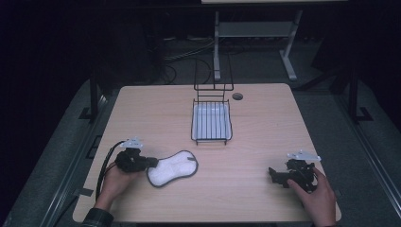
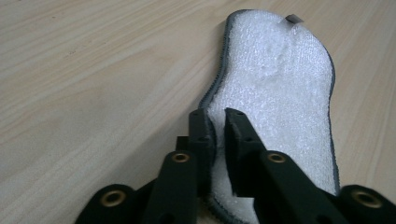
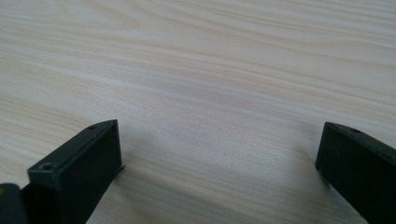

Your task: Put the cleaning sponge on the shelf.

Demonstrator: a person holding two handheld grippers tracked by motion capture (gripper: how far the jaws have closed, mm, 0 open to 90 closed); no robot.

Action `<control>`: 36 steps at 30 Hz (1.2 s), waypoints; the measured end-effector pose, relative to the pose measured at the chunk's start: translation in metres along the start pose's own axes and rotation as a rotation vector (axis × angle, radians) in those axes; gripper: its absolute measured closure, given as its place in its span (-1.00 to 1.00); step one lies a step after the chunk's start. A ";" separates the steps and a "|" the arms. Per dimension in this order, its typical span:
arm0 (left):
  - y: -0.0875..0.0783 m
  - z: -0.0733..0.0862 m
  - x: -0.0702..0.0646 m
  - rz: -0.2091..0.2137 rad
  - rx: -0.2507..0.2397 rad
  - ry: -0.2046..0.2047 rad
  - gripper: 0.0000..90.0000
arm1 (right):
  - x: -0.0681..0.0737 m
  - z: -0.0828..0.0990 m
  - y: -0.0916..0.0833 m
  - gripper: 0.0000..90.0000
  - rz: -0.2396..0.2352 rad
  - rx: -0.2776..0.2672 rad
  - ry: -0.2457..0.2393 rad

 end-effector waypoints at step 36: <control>-0.049 -0.032 -0.010 -0.062 -0.297 -0.009 0.90 | 0.000 0.000 0.000 -1.00 0.000 0.000 0.000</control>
Point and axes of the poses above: each handheld gripper's, and its own axes: y roughly forward along the jaws, z roughly out of its underside, x roughly to its left, the point moved 7 cm from there along y, roughly forward along the jaws, and after that the axes turned 4 degrees about -z, right-handed, at the moved point
